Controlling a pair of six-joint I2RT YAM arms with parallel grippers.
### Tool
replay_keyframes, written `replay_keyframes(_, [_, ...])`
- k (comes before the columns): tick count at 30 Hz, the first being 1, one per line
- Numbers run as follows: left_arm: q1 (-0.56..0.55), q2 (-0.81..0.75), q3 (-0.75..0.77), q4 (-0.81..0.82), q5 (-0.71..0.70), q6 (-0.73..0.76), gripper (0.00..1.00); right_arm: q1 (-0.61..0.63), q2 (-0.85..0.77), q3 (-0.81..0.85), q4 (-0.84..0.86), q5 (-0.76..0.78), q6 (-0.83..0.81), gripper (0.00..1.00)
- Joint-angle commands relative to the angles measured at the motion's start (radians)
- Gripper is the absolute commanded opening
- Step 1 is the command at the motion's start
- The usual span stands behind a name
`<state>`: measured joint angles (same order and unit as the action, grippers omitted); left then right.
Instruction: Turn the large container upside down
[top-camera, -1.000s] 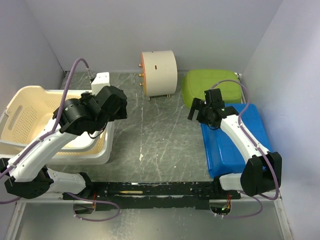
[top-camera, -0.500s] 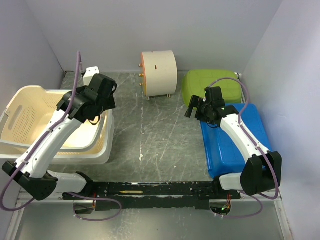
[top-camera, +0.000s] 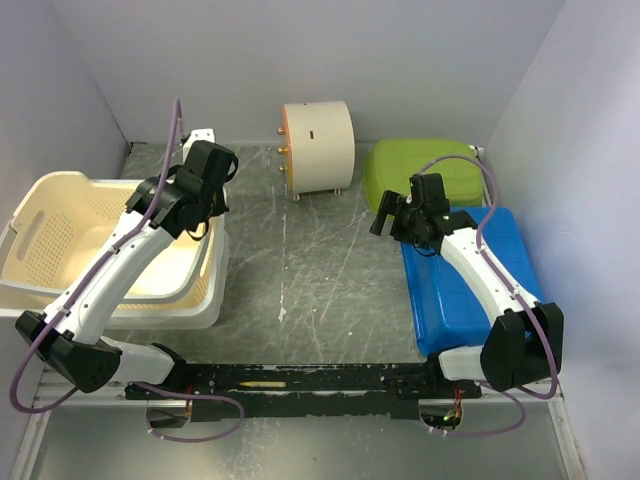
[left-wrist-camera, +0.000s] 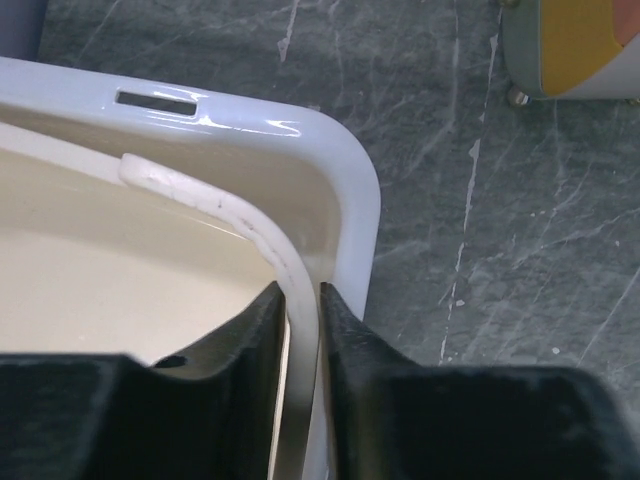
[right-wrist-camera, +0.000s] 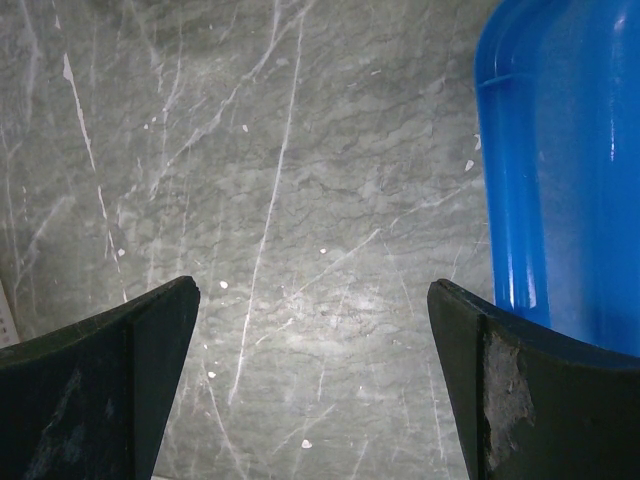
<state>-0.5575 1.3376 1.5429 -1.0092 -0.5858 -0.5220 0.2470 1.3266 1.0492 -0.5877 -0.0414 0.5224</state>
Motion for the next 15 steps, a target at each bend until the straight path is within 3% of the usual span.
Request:
replay_keyframes(1, [0.007, 0.005, 0.056, 0.022, 0.033, 0.056, 0.23, 0.000, 0.008, 0.018, 0.012, -0.003, 0.001, 1.00])
replay_keyframes(5, [0.007, 0.017, 0.129, -0.005, 0.061, 0.092, 0.07, 0.001, 0.008, 0.014, 0.019, -0.010, 0.006, 1.00])
replay_keyframes(10, [0.000, 0.067, 0.275, -0.080, 0.136, 0.159, 0.07, 0.000, 0.013, 0.013, 0.022, -0.023, 0.009, 1.00])
replay_keyframes(15, [-0.055, 0.164, 0.570, -0.209, 0.084, 0.247, 0.07, 0.001, 0.016, 0.023, 0.023, -0.020, 0.014, 1.00])
